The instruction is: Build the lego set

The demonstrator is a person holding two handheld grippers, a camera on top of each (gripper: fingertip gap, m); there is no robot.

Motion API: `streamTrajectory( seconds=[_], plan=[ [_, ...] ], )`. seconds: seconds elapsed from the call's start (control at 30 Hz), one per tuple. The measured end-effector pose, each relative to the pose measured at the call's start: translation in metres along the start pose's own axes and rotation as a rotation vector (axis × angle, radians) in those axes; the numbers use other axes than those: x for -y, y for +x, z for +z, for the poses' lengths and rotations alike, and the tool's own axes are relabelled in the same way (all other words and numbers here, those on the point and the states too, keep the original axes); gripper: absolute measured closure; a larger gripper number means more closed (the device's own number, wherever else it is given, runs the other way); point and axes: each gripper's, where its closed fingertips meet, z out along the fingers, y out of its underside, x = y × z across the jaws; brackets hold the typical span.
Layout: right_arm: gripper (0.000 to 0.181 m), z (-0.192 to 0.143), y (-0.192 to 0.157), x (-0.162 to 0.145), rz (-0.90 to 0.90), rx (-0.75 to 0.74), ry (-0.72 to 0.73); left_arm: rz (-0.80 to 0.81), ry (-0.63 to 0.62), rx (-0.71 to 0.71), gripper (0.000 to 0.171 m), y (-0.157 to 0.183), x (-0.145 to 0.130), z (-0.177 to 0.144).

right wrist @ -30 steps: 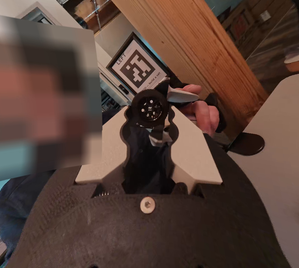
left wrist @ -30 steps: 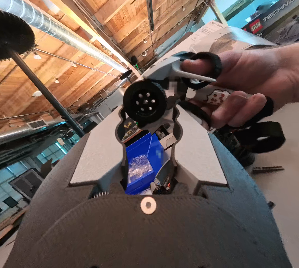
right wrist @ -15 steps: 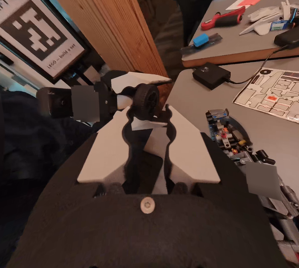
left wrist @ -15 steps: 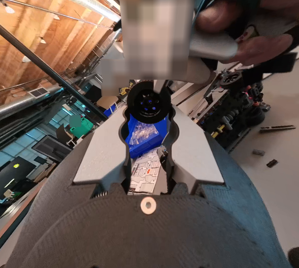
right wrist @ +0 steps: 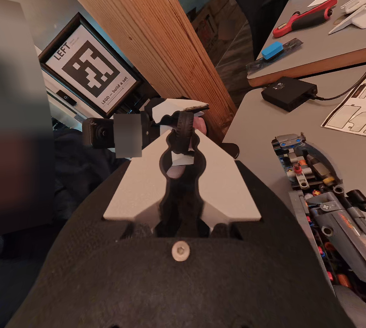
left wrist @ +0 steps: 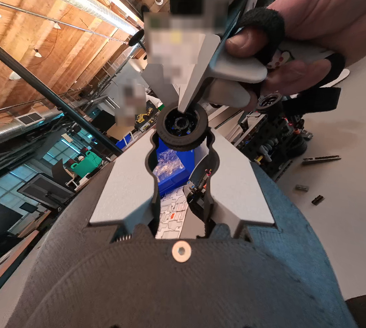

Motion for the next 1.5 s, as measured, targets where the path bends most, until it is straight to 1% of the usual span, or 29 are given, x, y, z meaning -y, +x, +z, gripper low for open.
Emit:
streamTrajectory(
  seconds=[0.23, 0.43, 0.6, 0.67, 0.83, 1.27, 1.37, 1.43, 1.5],
  plan=[
    [0.168, 0.0, 0.001, -0.001, 0.034, 0.038, 0.007, -0.026, 0.087, -0.008, 0.127, 0.001, 0.008, -0.003],
    [0.168, 0.0, 0.004, -0.002, 0.048, 0.036, 0.004, -0.054, 0.099, -0.029, 0.127, 0.003, 0.006, -0.003],
    [0.166, -0.004, 0.008, 0.001, 0.028, -0.007, 0.015, -0.072, 0.092, -0.043, 0.127, 0.004, 0.004, -0.001],
    [0.164, -0.006, 0.008, -0.001, 0.01, -0.026, -0.002, -0.076, 0.088, -0.05, 0.127, 0.005, 0.003, 0.0],
    [0.168, -0.007, 0.01, -0.004, -0.002, -0.058, -0.024, -0.071, 0.092, -0.064, 0.127, 0.007, 0.003, 0.002],
    [0.168, -0.007, 0.012, -0.007, 0.033, -0.039, -0.031, -0.093, 0.141, -0.078, 0.128, 0.011, 0.004, 0.002],
    [0.166, -0.007, 0.015, -0.006, 0.015, -0.074, -0.03, -0.113, 0.143, -0.087, 0.127, 0.011, 0.002, 0.002],
    [0.16, -0.01, 0.02, 0.0, -0.009, -0.122, -0.006, -0.131, 0.141, -0.095, 0.127, 0.01, 0.0, 0.002],
    [0.156, -0.017, 0.024, 0.006, -0.045, -0.178, 0.015, -0.141, 0.112, -0.09, 0.127, 0.007, -0.007, 0.003]
  ],
)
